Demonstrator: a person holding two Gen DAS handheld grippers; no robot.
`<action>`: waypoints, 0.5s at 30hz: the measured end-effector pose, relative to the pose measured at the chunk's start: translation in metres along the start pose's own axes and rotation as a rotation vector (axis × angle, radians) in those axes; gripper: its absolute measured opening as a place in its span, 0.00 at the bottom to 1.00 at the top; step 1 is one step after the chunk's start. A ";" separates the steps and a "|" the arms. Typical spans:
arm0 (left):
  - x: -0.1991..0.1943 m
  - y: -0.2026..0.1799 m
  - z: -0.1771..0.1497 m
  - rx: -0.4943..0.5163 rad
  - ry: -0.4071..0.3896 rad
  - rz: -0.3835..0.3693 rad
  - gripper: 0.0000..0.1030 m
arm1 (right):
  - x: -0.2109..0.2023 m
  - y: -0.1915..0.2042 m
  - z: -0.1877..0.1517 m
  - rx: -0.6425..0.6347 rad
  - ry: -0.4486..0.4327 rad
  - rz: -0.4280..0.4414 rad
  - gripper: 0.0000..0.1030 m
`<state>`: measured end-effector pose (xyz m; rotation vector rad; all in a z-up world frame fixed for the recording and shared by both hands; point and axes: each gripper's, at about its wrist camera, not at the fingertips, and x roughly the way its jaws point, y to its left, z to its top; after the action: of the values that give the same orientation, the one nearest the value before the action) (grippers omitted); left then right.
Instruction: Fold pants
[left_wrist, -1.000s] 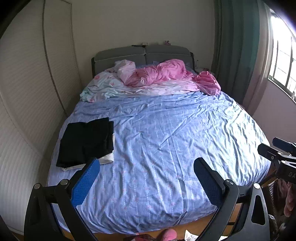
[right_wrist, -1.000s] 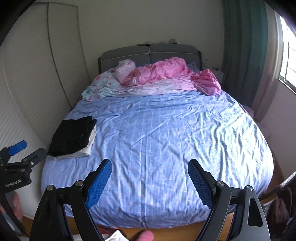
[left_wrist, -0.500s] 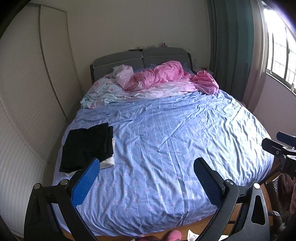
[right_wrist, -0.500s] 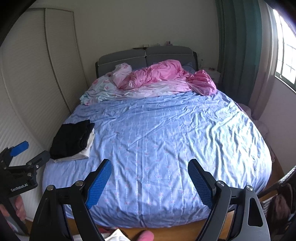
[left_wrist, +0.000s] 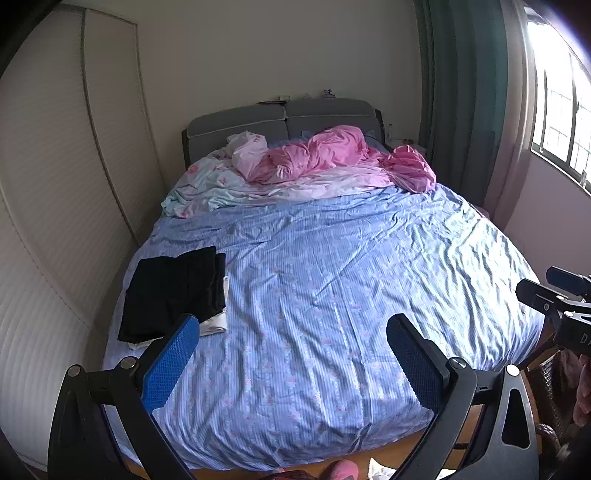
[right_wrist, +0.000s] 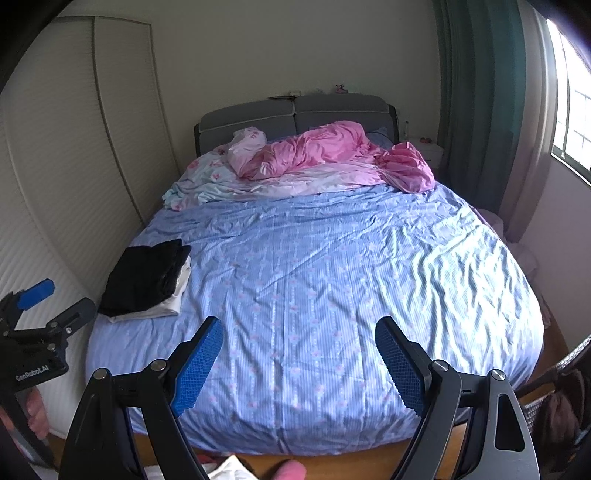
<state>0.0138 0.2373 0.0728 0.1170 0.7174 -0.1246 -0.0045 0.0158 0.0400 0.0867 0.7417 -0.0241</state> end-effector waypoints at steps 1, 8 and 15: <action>0.000 0.001 0.000 -0.003 -0.001 -0.001 1.00 | 0.000 0.000 0.000 -0.001 0.001 0.000 0.83; -0.001 -0.002 0.001 0.009 -0.006 -0.001 1.00 | 0.000 0.001 0.001 -0.002 0.002 0.002 0.83; -0.001 -0.002 0.003 0.015 -0.011 -0.004 1.00 | 0.000 0.002 0.001 0.001 0.002 0.002 0.83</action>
<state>0.0140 0.2348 0.0755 0.1289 0.7059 -0.1348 -0.0033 0.0181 0.0407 0.0888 0.7433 -0.0221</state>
